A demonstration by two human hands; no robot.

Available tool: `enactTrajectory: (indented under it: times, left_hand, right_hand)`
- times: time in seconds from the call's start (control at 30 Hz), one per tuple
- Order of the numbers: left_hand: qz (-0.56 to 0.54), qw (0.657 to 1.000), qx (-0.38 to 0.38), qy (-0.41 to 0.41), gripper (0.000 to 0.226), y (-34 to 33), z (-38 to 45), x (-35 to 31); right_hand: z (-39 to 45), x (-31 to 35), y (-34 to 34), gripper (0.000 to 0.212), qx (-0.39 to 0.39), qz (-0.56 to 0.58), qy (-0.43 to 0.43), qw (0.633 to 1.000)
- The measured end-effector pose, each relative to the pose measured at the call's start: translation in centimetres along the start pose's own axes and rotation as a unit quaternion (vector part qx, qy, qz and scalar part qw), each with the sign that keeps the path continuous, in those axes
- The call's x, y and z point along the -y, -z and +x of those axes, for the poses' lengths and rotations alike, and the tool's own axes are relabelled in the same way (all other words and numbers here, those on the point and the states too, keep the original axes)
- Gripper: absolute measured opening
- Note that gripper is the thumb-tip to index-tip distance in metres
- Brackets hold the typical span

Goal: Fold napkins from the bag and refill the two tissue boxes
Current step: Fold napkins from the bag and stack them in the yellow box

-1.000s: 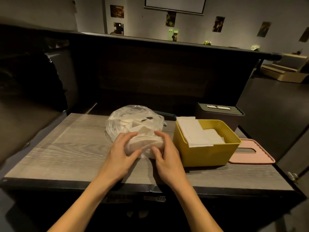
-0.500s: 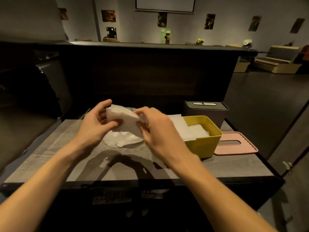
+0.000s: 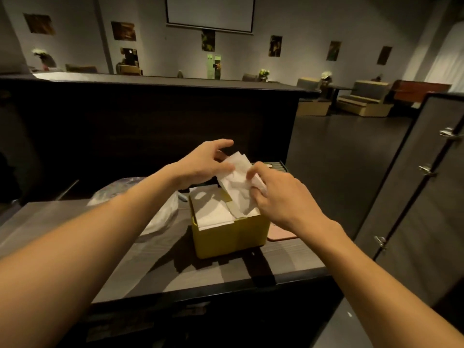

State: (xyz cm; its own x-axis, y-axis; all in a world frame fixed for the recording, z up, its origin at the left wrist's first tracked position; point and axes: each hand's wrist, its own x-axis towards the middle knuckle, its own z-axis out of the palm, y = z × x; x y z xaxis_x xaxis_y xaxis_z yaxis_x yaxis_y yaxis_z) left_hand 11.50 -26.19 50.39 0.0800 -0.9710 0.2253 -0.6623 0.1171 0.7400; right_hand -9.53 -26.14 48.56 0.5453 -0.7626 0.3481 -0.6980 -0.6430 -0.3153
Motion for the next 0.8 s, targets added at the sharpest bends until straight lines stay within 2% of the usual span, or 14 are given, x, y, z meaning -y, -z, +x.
enactTrajectory:
  times: [0.13,0.23,0.3,0.33,0.43,0.53,0.6,0.67,0.77,0.8]
  left_hand:
    - [0.169,0.984,0.048,-0.027,0.073,-2.1,1.6,0.4]
    - [0.246,0.967,0.047,-0.041,0.064,-3.7,1.3,0.4]
    - [0.281,0.956,0.052,-0.06,0.055,-4.4,1.0,0.5]
    - [0.302,0.949,0.058,-0.076,0.05,-4.7,0.7,0.5]
    - [0.379,0.912,0.073,-0.139,0.038,-5.2,0.0,0.4]
    - [0.404,0.893,0.059,-0.188,0.027,-5.0,0.0,0.0]
    - [0.394,0.9,0.073,-0.175,0.016,-4.7,0.4,-0.4]
    - [0.407,0.897,0.106,-0.134,0.008,-4.9,1.2,-0.4]
    - [0.415,0.896,0.134,-0.086,0.012,-5.9,1.7,0.0]
    - [0.416,0.895,0.137,-0.079,0.01,-6.1,1.9,0.1]
  right_hand:
    - [0.0,-1.2,-1.3,0.02,0.063,-0.046,-0.04,0.996]
    - [0.0,-0.9,-1.6,0.022,0.087,-0.067,-0.056,0.992]
    - [-0.1,-0.7,-1.6,0.015,0.09,-0.087,-0.05,0.991]
    - [-0.2,-0.7,-1.6,0.017,0.092,-0.106,-0.044,0.989]
    - [-0.3,-0.8,-1.7,0.043,0.11,-0.158,-0.029,0.981]
    - [-0.4,-1.0,-1.1,0.044,0.079,-0.147,0.009,0.986]
    - [-0.6,-0.9,-0.2,0.034,0.08,-0.124,0.057,0.987]
    - [-0.7,-0.5,0.6,0.034,0.129,-0.137,0.091,0.978]
    - [-1.0,0.4,1.1,0.039,0.215,-0.178,0.07,0.958]
    - [-0.8,0.6,1.0,0.039,0.223,-0.19,0.061,0.954]
